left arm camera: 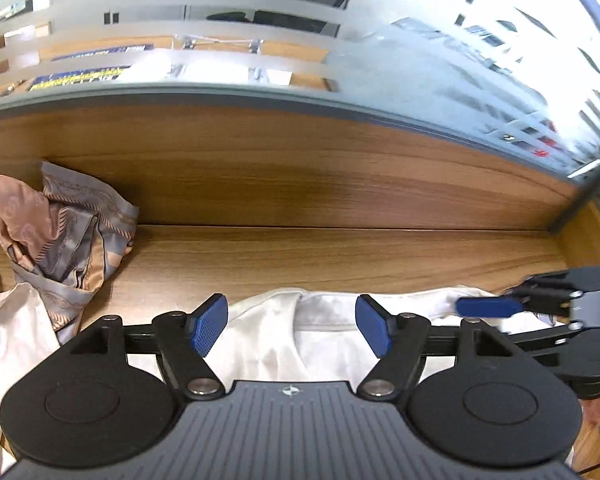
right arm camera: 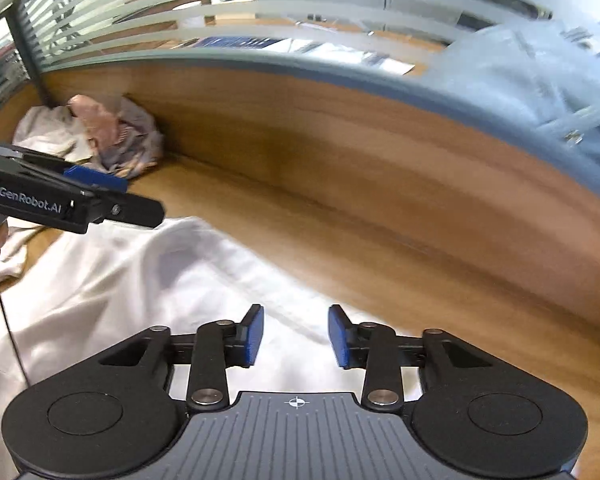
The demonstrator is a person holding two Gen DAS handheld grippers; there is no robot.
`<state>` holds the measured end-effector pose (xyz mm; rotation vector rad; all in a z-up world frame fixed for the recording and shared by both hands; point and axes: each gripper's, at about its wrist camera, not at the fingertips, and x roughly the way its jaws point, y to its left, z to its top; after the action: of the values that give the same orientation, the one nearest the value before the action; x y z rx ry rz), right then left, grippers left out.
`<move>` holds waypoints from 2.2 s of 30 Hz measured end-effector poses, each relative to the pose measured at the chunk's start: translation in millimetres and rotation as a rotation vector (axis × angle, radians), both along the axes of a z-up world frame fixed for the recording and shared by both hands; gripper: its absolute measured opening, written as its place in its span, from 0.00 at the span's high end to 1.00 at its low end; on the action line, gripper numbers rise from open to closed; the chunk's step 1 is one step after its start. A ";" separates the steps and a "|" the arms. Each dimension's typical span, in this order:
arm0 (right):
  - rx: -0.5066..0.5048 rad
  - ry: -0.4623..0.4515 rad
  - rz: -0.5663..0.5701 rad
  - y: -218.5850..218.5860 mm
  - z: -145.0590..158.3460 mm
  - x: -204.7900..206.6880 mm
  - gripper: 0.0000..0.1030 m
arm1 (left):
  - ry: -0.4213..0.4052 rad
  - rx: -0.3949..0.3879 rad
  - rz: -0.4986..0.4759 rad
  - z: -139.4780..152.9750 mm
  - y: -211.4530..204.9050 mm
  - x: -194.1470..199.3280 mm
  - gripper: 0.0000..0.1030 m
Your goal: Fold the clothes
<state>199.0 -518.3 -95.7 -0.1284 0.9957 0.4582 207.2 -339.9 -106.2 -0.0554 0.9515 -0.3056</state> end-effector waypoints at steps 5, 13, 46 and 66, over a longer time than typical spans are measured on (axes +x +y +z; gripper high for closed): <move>0.024 0.030 -0.050 16.0 -20.0 -1.9 0.67 | -0.013 0.039 -0.025 -6.2 -5.8 -16.5 0.27; 0.051 0.039 -0.098 16.2 -27.9 -4.8 0.68 | -0.051 0.084 -0.090 -20.8 -18.7 -45.4 0.42; -0.013 -0.057 -0.037 9.4 -53.7 34.5 0.82 | -0.062 0.160 -0.200 -58.6 -61.1 -5.6 0.73; 0.045 -0.066 -0.071 -9.4 -50.0 58.1 0.92 | -0.102 0.254 -0.229 -75.8 -88.1 28.9 0.80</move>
<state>257.0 -527.7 -145.8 -0.0671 0.9218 0.4087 236.1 -428.0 -181.9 0.3006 0.8899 -0.3928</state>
